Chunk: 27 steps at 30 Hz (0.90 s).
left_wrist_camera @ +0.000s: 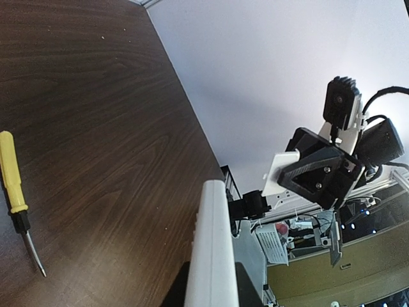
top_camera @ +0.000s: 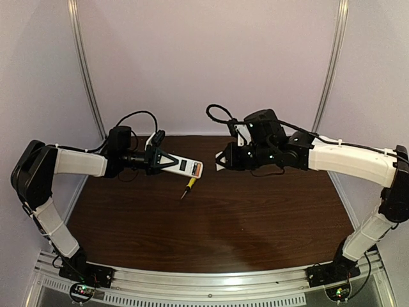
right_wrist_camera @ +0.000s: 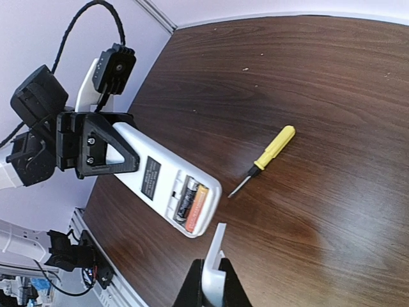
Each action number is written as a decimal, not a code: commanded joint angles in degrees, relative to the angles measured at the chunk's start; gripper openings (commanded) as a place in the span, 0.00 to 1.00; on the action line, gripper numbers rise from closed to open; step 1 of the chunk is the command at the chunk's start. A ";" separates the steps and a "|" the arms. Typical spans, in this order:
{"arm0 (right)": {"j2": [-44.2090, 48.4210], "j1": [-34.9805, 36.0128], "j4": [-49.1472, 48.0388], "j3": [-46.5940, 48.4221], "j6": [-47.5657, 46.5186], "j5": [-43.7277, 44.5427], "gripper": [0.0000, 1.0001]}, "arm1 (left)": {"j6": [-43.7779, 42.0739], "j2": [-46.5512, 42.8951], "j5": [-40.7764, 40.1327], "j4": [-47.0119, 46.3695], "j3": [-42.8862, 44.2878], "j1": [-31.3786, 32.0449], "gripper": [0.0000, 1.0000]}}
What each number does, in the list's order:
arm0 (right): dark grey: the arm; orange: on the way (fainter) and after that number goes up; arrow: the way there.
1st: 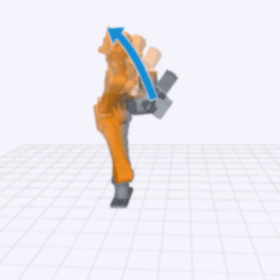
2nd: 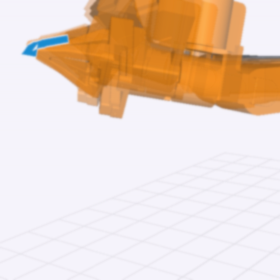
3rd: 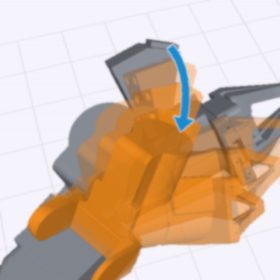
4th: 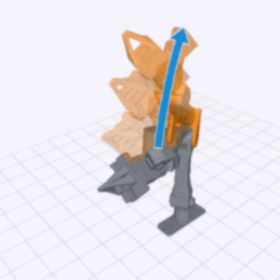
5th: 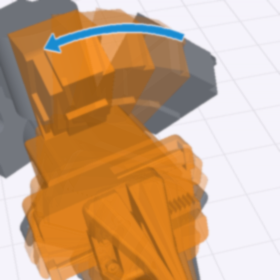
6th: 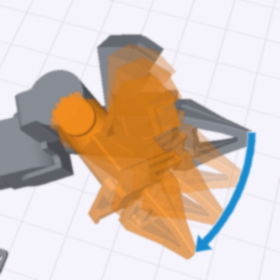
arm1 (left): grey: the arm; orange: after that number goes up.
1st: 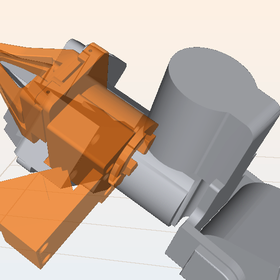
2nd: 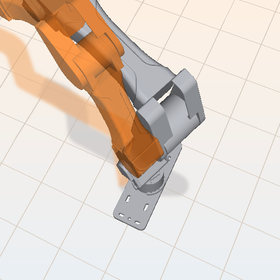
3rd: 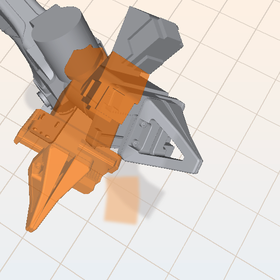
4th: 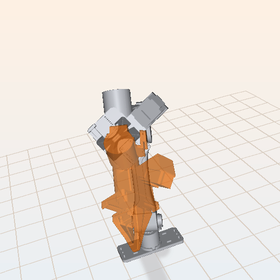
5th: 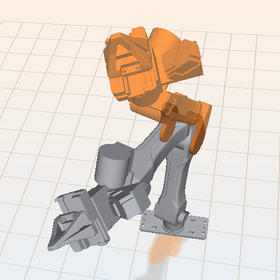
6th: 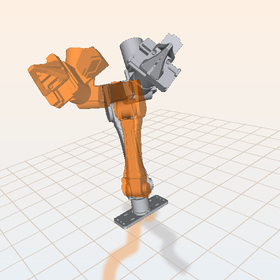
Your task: Unload the batteries from the remote control
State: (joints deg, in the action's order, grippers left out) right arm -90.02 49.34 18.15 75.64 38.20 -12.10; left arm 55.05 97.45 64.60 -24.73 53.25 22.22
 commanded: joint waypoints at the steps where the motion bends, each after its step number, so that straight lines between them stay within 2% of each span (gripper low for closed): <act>1: 3.83 -0.92 7.00 -1.08 -4.39 6.72 0.00 | -4.22 -0.87 0.12 1.96 2.12 -0.07 0.00; 13: 5.12 -5.64 18.15 -0.90 -11.47 16.82 0.00 | -15.97 -1.24 -1.70 16.19 8.00 -0.09 0.00; 27: -4.97 -10.57 31.06 5.81 -17.31 33.10 0.00 | -23.99 -3.83 -4.86 28.42 8.97 -1.30 0.00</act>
State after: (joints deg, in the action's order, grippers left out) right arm -92.27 39.48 43.51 78.83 23.14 13.21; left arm 34.11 96.42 61.25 1.15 61.84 21.41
